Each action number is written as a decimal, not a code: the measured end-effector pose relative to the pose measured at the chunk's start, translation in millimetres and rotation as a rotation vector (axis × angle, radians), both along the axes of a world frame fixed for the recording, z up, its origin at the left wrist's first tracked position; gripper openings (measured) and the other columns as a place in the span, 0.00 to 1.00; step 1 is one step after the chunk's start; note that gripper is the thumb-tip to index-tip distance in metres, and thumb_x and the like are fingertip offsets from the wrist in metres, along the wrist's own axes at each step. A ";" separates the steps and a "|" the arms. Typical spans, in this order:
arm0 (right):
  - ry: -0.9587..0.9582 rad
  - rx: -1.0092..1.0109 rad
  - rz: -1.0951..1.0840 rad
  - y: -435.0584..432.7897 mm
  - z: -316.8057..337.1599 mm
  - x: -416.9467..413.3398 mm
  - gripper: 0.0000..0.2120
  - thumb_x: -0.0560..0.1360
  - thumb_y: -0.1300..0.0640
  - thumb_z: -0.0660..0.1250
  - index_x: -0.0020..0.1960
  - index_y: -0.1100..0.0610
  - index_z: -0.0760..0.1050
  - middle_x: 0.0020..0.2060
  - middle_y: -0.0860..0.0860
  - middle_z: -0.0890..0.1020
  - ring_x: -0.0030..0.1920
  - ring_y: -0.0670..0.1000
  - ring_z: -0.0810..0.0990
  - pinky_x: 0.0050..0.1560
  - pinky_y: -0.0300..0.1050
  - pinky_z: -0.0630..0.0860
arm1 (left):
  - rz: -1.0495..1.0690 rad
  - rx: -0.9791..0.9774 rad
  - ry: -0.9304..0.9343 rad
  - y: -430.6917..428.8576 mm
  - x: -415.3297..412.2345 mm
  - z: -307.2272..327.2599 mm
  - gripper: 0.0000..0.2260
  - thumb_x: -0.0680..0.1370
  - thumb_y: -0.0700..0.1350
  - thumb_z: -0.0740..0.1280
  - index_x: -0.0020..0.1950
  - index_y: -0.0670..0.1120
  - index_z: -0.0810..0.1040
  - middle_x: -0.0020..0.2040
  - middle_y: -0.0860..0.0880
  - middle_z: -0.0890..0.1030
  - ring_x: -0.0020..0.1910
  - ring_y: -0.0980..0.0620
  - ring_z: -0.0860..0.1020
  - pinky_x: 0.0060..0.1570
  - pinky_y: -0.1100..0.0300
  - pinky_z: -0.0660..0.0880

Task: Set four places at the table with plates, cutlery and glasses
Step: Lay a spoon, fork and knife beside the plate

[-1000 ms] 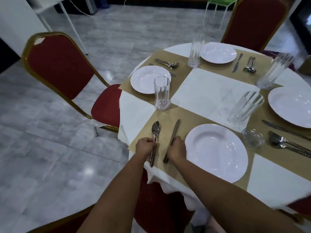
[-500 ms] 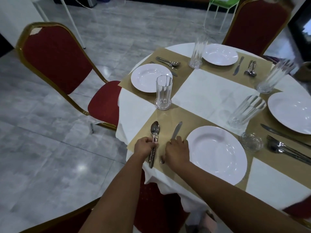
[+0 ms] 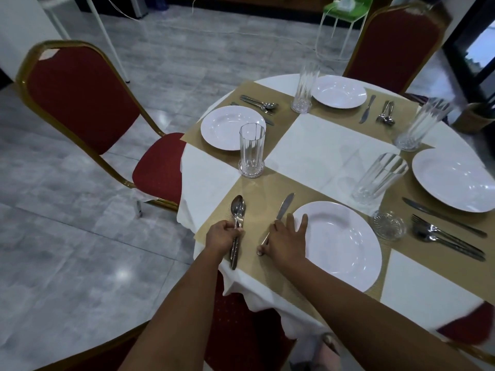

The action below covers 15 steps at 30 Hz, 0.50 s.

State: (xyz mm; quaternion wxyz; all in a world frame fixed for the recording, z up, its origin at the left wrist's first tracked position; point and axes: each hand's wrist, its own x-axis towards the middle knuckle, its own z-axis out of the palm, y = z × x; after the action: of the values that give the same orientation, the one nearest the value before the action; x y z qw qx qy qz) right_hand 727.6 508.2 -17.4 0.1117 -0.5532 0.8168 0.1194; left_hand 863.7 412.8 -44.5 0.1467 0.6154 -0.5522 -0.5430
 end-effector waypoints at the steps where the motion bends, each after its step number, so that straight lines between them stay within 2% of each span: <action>1: 0.007 0.008 0.006 1.3 0.3 -0.3 0.33 0.75 0.35 0.61 0.70 0.58 0.70 0.68 0.53 0.73 0.77 0.61 0.53 0.60 0.67 0.22 | -0.003 -0.006 -0.003 -0.4 0.1 -0.8 0.10 0.71 0.45 0.75 0.50 0.44 0.81 0.46 0.47 0.83 0.44 0.51 0.79 0.50 0.56 0.75; 6: 0.031 0.029 0.032 8.1 1.0 -1.2 0.32 0.74 0.36 0.62 0.68 0.58 0.72 0.68 0.52 0.73 0.77 0.59 0.53 0.60 0.67 0.21 | -0.001 -0.003 0.012 -0.3 0.7 -2.9 0.11 0.70 0.45 0.75 0.51 0.44 0.82 0.47 0.46 0.84 0.48 0.48 0.82 0.54 0.53 0.77; 11: 0.040 0.028 0.052 12.2 2.7 -2.2 0.34 0.74 0.35 0.61 0.69 0.58 0.71 0.69 0.52 0.73 0.77 0.59 0.53 0.59 0.67 0.19 | 0.017 -0.012 0.048 3.3 0.8 -1.2 0.10 0.72 0.42 0.74 0.52 0.42 0.81 0.46 0.47 0.83 0.46 0.51 0.80 0.49 0.60 0.73; 15: 0.039 0.014 0.059 13.3 3.7 -2.7 0.34 0.74 0.34 0.61 0.69 0.58 0.72 0.68 0.52 0.73 0.77 0.59 0.53 0.60 0.67 0.20 | 0.010 -0.027 0.043 3.9 1.8 -2.6 0.10 0.72 0.42 0.74 0.52 0.43 0.81 0.47 0.46 0.84 0.46 0.51 0.80 0.51 0.60 0.74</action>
State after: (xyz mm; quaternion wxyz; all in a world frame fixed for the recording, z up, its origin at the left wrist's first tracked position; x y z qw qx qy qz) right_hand 724.9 521.4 -13.7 0.0962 -0.5739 0.8013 0.1389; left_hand 865.5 416.8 -47.1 0.1696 0.6044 -0.5529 -0.5480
